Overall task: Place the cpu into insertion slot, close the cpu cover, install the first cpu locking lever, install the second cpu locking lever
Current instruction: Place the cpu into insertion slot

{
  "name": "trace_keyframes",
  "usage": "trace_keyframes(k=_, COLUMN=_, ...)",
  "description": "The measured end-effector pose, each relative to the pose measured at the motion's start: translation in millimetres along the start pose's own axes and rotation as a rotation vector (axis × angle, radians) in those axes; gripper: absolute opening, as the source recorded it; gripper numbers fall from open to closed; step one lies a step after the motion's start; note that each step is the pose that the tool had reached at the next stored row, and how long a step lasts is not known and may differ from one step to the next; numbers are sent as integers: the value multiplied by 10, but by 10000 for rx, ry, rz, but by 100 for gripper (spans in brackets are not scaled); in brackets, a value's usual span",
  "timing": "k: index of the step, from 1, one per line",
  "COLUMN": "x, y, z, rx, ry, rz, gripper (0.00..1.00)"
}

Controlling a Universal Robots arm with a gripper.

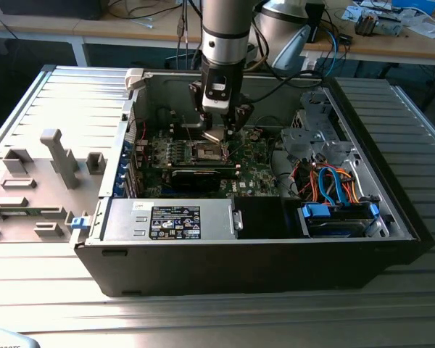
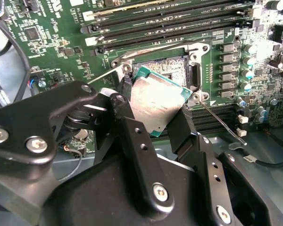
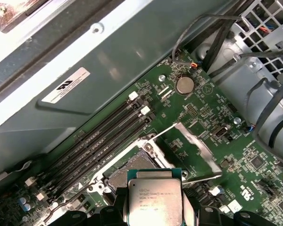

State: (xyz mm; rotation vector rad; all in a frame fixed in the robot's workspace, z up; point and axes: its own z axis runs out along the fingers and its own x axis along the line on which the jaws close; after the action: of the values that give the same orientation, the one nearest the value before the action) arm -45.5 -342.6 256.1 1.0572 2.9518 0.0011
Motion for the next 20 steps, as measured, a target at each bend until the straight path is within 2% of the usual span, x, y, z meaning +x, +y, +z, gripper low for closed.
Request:
trace_keyframes(k=7, x=70, y=-19, z=49, rx=-1, ry=0, rz=33, gripper=55)
trace_keyframes(k=17, x=74, y=-20, z=62, rx=1, ry=0, rz=55, gripper=55)
trace_keyframes(k=20, x=74, y=-20, z=62, rx=2, ry=-1, rz=223, gripper=55)
